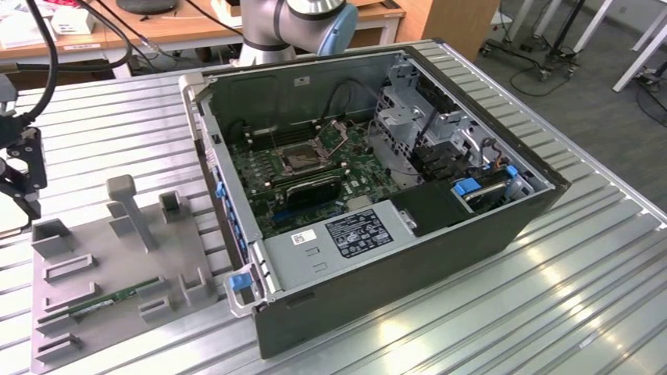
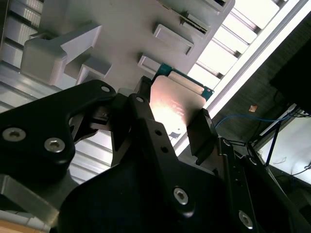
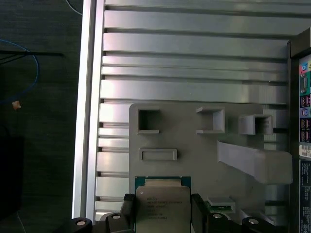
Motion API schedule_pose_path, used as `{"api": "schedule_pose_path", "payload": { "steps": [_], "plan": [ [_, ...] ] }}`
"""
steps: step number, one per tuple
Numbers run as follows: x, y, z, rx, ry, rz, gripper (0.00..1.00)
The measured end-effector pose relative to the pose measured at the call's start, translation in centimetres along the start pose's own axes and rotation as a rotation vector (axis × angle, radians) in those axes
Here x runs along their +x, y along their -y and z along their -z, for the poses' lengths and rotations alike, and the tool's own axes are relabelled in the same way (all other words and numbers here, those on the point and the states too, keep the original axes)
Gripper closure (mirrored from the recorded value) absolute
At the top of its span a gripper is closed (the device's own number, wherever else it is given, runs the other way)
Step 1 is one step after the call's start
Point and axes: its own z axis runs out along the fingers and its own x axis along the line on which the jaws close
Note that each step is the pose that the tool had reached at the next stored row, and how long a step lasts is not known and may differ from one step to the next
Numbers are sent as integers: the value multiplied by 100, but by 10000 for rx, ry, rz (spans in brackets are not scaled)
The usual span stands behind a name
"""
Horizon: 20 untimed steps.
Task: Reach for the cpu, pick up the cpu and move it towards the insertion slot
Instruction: 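Pick up the cpu and move it towards the insertion slot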
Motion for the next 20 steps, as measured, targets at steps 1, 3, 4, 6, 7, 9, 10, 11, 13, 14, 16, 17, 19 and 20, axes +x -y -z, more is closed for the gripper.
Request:
{"api": "schedule_pose_path", "payload": {
  "steps": [1, 3, 4, 6, 7, 9, 10, 11, 13, 14, 16, 17, 19, 20],
  "plan": [
    [0, 0, 1, 1, 0, 0, 46],
    [0, 0, 2, 0, 0, 0, 46],
    [0, 0, 4, 1, -1, 0, 46],
    [0, 0, 11, 2, -2, 0, 46],
    [0, -1, 15, 0, 0, -1, 46],
    [0, -1, 23, 0, 0, 0, 46],
    [0, -1, 23, -1, 2, -1, 46],
    [0, -1, 23, -1, 2, 0, 46],
    [0, -1, 25, 0, 0, 0, 46],
    [0, -1, 26, 0, 0, 0, 46],
    [0, -1, 31, 1, -2, 0, 46],
    [0, -1, 35, 2, -2, 0, 46],
    [0, -2, 45, 1, -1, 0, 46],
    [0, -2, 50, 1, -1, 0, 46]
  ]
}}
